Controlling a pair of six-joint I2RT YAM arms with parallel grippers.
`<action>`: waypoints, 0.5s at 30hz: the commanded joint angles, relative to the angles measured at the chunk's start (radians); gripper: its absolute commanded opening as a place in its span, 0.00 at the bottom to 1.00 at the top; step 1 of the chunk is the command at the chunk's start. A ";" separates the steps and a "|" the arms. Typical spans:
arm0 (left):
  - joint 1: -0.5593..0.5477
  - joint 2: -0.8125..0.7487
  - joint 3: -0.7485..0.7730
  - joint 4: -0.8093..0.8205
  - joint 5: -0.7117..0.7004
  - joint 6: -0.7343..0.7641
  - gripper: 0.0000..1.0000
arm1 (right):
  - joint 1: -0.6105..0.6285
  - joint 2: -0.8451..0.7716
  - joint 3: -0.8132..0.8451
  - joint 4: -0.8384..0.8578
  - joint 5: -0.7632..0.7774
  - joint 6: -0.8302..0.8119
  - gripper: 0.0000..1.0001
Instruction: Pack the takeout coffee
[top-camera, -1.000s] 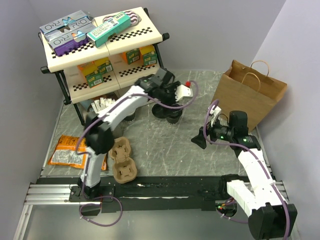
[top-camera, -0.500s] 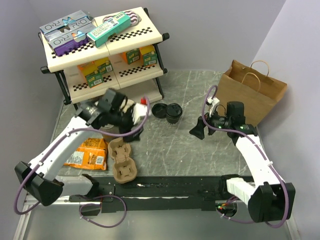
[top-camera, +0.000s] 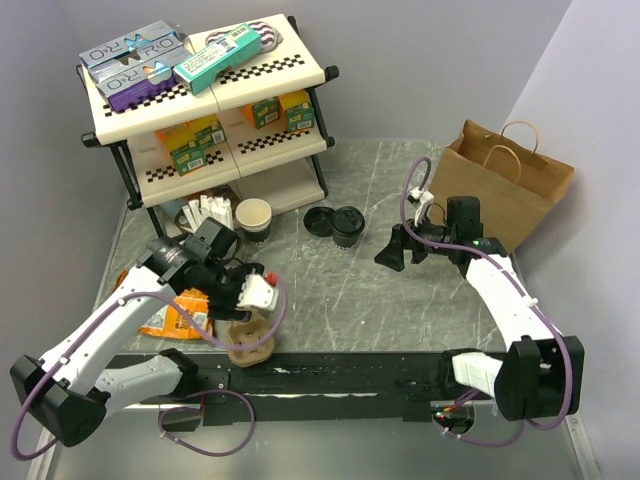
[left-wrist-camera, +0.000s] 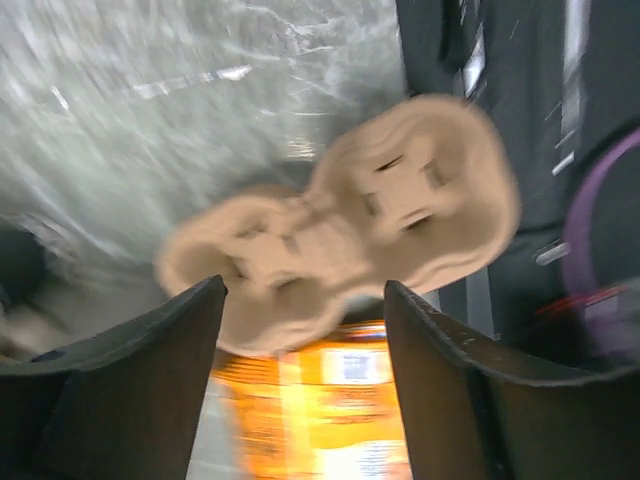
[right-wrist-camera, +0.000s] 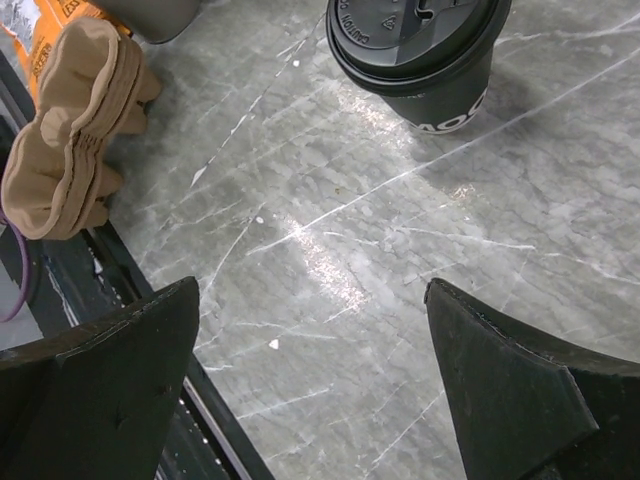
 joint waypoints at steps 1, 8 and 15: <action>0.000 0.061 -0.050 0.014 -0.002 0.540 0.68 | 0.013 0.010 0.062 0.031 -0.027 0.013 1.00; 0.001 0.178 -0.046 -0.032 -0.046 0.890 0.64 | 0.013 -0.042 0.062 -0.011 0.000 -0.026 0.99; 0.006 0.187 -0.066 -0.113 -0.086 1.098 0.61 | 0.012 -0.090 -0.001 0.015 -0.001 0.002 1.00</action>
